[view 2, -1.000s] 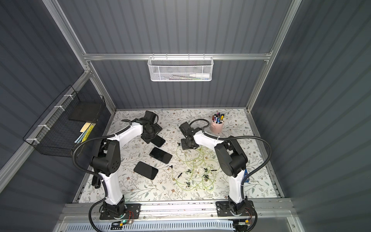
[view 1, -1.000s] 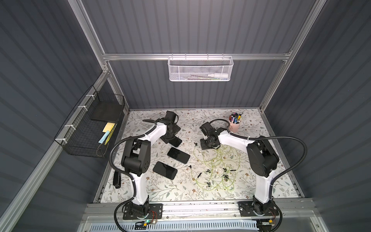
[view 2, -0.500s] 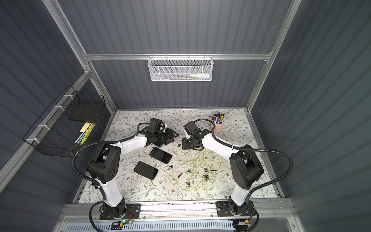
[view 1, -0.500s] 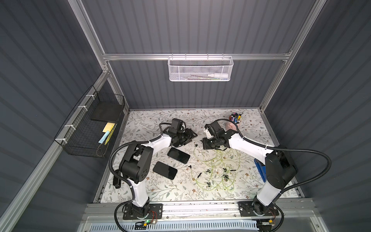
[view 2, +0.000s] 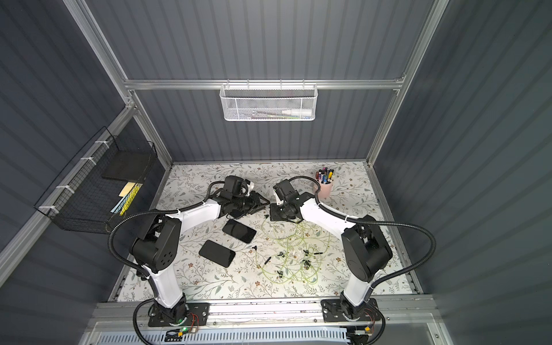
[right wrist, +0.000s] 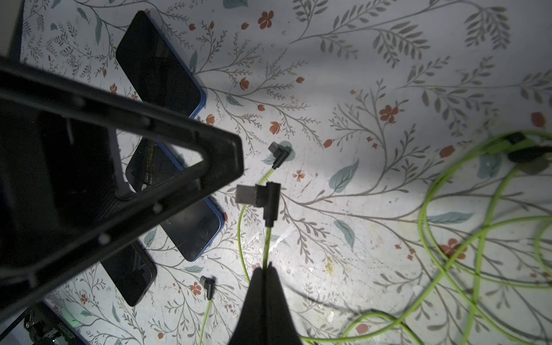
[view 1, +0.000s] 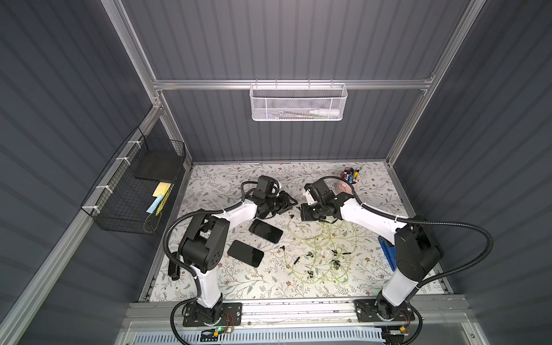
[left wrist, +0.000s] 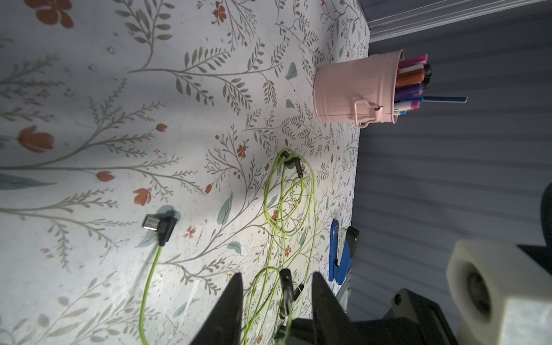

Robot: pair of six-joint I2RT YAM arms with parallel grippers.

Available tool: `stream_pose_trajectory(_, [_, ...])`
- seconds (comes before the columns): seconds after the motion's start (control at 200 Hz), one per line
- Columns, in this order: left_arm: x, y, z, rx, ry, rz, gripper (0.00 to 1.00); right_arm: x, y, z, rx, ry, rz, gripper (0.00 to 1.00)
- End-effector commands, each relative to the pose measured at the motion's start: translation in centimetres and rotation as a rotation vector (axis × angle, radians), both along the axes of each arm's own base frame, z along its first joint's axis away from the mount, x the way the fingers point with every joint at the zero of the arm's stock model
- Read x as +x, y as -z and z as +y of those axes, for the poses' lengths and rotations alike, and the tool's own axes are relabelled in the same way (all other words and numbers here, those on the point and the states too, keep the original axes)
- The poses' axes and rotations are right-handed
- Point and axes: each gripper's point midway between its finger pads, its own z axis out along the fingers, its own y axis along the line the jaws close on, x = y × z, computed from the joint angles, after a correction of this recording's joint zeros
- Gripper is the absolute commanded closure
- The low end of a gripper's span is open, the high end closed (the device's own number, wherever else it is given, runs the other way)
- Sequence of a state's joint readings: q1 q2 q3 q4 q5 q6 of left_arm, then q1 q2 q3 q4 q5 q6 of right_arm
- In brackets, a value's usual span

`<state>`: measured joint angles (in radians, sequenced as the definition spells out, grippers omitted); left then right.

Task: Plug wired earphones into phones
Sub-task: Pick up the wired earphone from the center of the board.

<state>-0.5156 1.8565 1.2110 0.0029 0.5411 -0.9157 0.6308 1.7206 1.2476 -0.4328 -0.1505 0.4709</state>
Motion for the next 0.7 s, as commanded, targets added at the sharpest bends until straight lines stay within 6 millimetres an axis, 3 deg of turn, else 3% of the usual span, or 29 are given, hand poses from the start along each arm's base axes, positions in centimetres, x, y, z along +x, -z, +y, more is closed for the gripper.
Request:
stream_pose_trajectory(0.0, [-0.15,-0.13,-0.52,-0.004,0.034,0.011,0.63,0.29,0.14,0.2,-0.003,0.005,-0.003,1.0])
stream_pose_trajectory(0.215, [-0.31,-0.23,-1.02,-0.009,0.051,0.02,0.73,0.37,0.28,0.39,0.001,0.002,-0.002,1.0])
stream_pose_trajectory(0.695, [-0.8,-0.2,-1.43,-0.017,0.072,0.041,0.84,0.63,0.35,0.7,-0.003,0.005,-0.006,1.0])
